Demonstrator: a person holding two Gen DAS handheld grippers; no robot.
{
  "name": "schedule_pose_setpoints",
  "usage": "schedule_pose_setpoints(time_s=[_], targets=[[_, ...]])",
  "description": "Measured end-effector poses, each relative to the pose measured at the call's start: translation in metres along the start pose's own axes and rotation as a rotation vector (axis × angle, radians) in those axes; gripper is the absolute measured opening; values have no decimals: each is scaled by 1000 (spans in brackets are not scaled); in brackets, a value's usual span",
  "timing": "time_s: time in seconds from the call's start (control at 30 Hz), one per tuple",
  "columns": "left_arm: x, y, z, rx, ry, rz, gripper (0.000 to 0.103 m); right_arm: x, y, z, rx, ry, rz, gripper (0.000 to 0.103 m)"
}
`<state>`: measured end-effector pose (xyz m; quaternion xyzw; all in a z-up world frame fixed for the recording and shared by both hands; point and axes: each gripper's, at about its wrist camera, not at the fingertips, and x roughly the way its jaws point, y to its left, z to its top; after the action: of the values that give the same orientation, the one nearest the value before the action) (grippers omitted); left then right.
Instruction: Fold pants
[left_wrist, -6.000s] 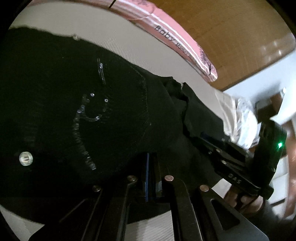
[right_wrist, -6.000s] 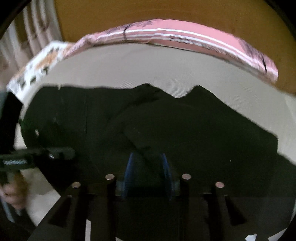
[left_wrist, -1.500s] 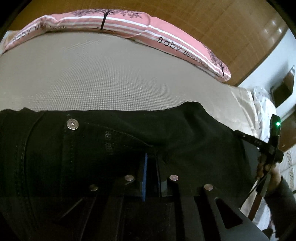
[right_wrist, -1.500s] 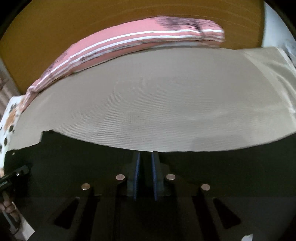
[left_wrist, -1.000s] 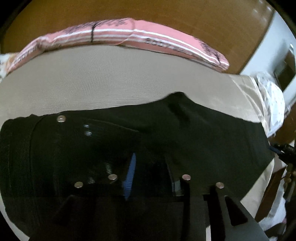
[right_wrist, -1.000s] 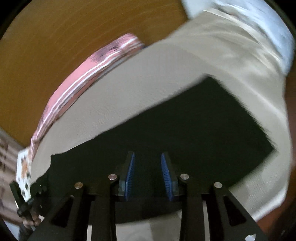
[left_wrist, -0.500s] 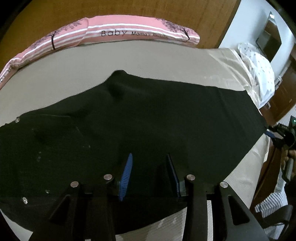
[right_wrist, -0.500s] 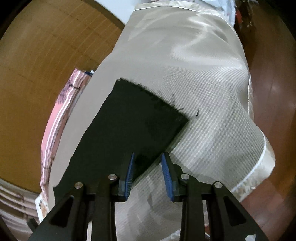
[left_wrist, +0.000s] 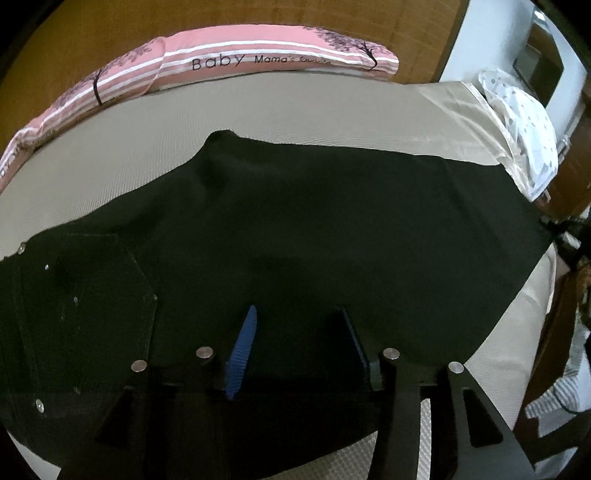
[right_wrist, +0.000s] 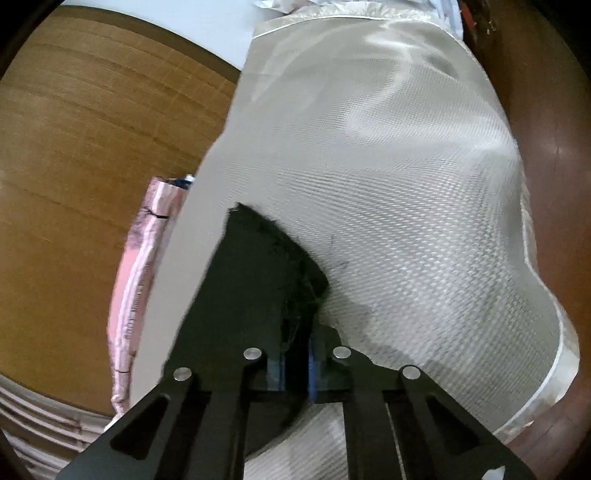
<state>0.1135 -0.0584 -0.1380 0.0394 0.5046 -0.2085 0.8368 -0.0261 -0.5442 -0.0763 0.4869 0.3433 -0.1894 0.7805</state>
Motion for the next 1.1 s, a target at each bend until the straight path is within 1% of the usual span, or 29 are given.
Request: schedule_pose_setpoints(time_s=[0.07,0.17,0.2,0.27,0.37,0.4,0.5,0.6,0.67,0.8,0.87,0.93,1.03,1.1], targets=[[1,0,2,-6,0,-8,52,-4,11,-2,0,5,39,8],[-2,8,6,-63,3,-48,52,-5,43,-9,-30,29,93,8],[-4,12,8,-88,2,-61,52,-1,60,-14,-50,49,114,8],[-12,21,7,-127,-13,-74,52,7,90,-25,-97,79,122,8],[-29,36,4,-161,-47,-73,52,26,137,-46,-164,139,178,8],[-35,43,3,-173,-60,-68,52,35,157,-57,-192,167,196,8],[-50,62,-4,-220,-88,-63,52,58,197,-86,-252,246,238,8],[-65,85,-12,-277,-110,-59,52,83,235,-128,-308,345,280,8],[-73,97,-19,-303,-127,-50,52,98,259,-163,-367,416,298,8],[-83,116,-26,-350,-144,-49,52,117,290,-230,-510,548,281,8],[-85,122,-30,-365,-150,-57,52,120,292,-259,-574,601,257,8],[-86,127,-31,-378,-154,-66,52,125,292,-286,-653,647,214,8],[-86,126,-32,-377,-156,-89,52,129,283,-308,-741,682,150,9],[-85,123,-32,-374,-151,-108,52,131,276,-316,-763,700,126,9]])
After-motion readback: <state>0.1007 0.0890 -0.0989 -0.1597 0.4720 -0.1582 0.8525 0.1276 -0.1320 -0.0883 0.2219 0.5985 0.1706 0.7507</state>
